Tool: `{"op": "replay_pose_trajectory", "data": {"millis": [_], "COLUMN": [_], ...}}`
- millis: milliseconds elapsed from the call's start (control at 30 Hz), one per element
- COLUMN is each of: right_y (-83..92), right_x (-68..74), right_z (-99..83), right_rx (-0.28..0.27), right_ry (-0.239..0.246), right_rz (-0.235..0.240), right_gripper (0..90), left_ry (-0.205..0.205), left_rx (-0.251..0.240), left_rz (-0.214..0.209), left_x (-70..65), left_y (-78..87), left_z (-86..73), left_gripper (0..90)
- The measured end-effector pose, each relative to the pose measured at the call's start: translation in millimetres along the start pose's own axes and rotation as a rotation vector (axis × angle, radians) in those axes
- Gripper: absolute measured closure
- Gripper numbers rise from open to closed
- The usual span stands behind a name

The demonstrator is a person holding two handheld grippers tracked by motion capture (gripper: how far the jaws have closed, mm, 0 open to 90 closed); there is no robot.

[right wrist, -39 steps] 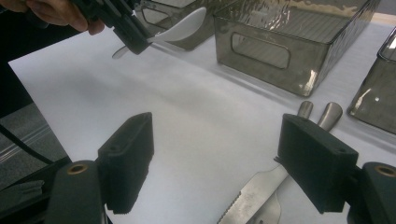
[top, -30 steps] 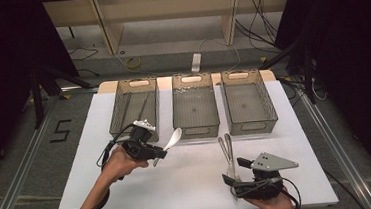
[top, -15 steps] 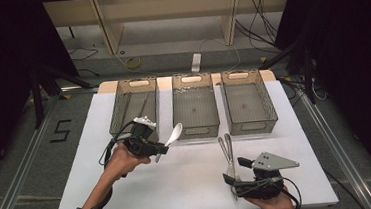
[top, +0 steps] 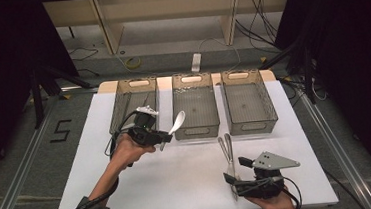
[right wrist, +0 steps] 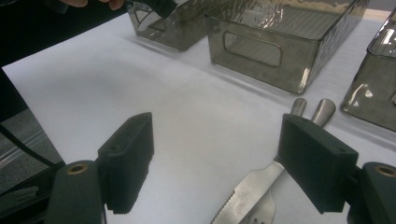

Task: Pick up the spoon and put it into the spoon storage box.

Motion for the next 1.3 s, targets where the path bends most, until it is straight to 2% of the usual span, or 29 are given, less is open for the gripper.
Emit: {"op": "replay_pose_trajectory", "data": {"millis": [467,800,1000,1300], "right_y": [-0.5,0.2,1.0,0.3], "right_x": [0.0,-0.7,-1.7,-2.7], "right_z": [0.0,-0.2,0.1,-0.1], "right_rx": [0.000,-0.001,-0.007,-0.004], "right_ry": [-0.003,-0.010,-0.008,-0.011], "right_rz": [0.000,0.001,0.002,0.001], "right_gripper": [27.7,27.7,27.7,27.7], "left_ry": [0.021,0.023,0.032,0.058], "left_rx": [-0.038,-0.054,-0.053,-0.077], "left_rz": [0.011,0.007,0.021,0.034], "left_x": [9.1,4.0,8.0,18.7], "left_y": [3.0,-3.7,-7.6,-8.9], "left_z": [29.3,54.6,64.2,81.4], "left_gripper": [75.8,75.9,75.9,75.9]}}
Point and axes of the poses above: each handheld gripper's, and its own axes: y roughly backward along the jaws, z roughly out of its top, x roughly to its left, the point moved 9 cm from there along -y, roughly forward along the jaws, and after that the axes turned 13 degrees about x, right-handed, at the moved point
